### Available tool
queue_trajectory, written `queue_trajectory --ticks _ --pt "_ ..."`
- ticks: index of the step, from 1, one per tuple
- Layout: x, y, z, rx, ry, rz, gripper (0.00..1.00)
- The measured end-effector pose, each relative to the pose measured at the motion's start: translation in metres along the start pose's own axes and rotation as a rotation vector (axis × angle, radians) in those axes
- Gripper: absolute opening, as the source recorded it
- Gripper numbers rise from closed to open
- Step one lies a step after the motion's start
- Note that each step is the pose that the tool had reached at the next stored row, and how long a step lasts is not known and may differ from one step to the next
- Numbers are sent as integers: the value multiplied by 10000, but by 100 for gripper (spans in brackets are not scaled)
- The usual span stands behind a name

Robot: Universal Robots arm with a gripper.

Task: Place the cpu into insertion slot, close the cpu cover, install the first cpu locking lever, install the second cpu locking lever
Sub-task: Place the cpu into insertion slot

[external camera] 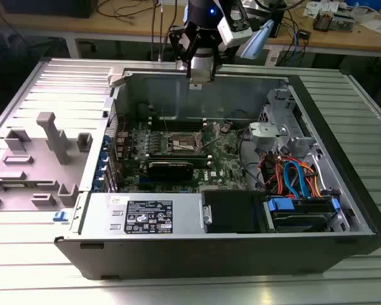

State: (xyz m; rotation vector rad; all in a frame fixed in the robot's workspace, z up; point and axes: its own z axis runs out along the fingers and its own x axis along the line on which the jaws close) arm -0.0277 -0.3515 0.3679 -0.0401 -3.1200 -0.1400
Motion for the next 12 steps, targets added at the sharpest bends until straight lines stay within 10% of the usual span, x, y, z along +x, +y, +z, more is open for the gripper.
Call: queue_trajectory --ticks 12 --pt "-1 -34 -2 0 0 0 55"
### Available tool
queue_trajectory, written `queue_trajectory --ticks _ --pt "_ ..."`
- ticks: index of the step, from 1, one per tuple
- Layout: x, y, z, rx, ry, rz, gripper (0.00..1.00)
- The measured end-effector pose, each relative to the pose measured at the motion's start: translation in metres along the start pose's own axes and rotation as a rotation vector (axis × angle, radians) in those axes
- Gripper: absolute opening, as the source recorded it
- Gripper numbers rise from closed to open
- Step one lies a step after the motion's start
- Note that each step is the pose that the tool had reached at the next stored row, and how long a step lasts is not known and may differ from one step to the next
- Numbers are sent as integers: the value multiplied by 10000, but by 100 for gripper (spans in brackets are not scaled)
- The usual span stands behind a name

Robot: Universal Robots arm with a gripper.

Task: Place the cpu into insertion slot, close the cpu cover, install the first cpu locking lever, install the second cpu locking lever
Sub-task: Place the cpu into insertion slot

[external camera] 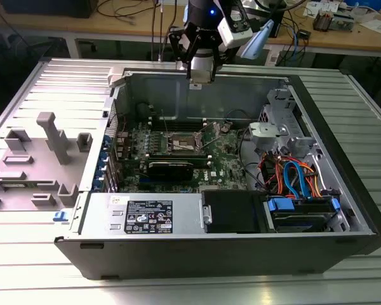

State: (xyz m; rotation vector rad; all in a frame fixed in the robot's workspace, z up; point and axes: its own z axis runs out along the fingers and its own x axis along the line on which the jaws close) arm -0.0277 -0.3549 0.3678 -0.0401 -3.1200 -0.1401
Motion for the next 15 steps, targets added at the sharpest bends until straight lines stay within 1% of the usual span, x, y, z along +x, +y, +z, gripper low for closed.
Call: queue_trajectory --ticks 7,15 --pt "0 -4 -1 0 0 0 55" --pt "-1 -27 -3 0 0 -1 55"
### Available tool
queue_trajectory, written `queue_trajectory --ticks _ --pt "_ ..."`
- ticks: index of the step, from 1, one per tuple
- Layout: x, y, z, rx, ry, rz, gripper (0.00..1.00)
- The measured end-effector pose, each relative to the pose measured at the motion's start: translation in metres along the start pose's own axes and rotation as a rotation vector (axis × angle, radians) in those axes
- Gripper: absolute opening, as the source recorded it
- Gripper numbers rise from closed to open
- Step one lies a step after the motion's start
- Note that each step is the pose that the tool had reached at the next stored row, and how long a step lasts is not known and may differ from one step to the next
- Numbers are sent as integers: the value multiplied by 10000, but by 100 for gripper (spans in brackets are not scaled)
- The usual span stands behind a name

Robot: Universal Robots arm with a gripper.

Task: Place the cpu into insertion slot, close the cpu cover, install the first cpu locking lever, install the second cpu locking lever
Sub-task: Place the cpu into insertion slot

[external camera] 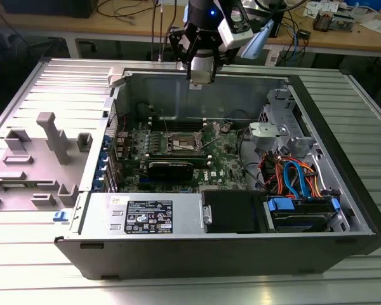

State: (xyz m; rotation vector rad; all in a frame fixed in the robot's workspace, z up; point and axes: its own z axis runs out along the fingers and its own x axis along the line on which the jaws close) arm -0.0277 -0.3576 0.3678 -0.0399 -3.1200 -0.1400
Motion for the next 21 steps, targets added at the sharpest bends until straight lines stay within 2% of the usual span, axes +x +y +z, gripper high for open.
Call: queue_trajectory --ticks 21 --pt "0 -84 4 2 -4 1 55"
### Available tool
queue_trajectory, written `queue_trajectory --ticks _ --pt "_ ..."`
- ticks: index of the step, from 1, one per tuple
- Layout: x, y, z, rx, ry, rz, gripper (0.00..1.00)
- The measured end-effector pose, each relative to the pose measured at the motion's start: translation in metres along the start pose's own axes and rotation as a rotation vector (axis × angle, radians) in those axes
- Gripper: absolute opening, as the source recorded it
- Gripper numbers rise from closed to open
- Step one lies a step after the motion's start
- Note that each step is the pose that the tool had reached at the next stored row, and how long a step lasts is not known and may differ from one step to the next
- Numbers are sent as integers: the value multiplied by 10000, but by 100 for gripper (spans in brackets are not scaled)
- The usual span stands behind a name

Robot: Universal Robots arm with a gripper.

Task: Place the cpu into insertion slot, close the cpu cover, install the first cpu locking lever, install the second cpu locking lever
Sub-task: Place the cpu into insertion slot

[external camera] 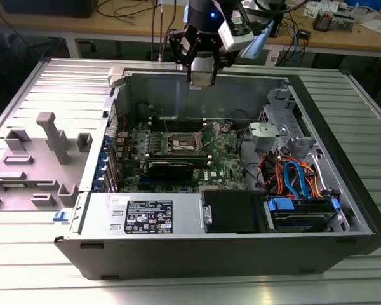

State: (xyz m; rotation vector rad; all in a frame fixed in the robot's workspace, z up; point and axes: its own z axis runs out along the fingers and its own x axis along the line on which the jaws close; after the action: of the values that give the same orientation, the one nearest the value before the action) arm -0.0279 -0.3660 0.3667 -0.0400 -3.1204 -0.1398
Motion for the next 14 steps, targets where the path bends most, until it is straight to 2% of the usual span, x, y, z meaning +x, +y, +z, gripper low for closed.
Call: queue_trajectory --ticks 14 --pt "4 -89 18 1 -3 1 55"
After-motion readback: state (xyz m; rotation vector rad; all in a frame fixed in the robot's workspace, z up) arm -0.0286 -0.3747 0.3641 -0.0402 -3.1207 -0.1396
